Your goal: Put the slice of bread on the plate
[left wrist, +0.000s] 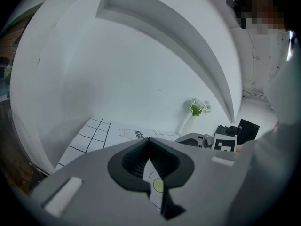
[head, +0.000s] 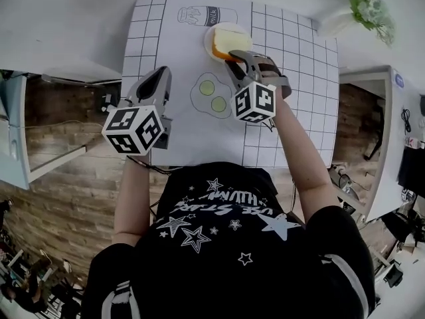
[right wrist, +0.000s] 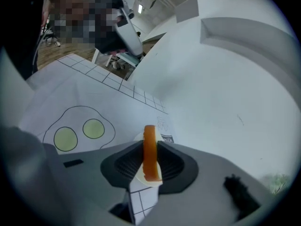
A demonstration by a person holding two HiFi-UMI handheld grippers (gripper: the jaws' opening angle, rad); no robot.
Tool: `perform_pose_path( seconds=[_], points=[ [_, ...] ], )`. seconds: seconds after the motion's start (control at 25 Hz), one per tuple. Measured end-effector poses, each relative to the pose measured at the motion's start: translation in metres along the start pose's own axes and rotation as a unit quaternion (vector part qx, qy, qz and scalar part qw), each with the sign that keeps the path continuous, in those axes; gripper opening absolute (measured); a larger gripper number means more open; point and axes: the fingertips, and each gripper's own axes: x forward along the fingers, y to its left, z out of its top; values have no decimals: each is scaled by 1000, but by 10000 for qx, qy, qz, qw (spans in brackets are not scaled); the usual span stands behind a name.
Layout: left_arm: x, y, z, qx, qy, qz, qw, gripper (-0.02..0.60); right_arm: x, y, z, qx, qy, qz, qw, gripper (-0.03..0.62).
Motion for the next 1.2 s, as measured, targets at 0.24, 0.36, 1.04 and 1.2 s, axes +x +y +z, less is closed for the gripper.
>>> perform_pose_path(
  seconds=[0.24, 0.36, 1.04, 1.2],
  points=[
    [1, -2, -8, -106, 60, -115, 9999, 9, 5, 17, -5, 97, 61, 83, 9999, 100],
    [-1, -5, -16, -161, 118, -135, 9997, 9, 9, 24, -7, 259, 96, 173, 9995, 108],
    [-24, -17, -29, -259, 0, 139, 9996, 9, 8, 41, -14, 1320, 21, 394, 9905, 124],
    [-26, -22, -29, -250, -64, 233, 9994, 9, -16, 30, -23, 1661, -117, 194, 9858, 124]
  ],
)
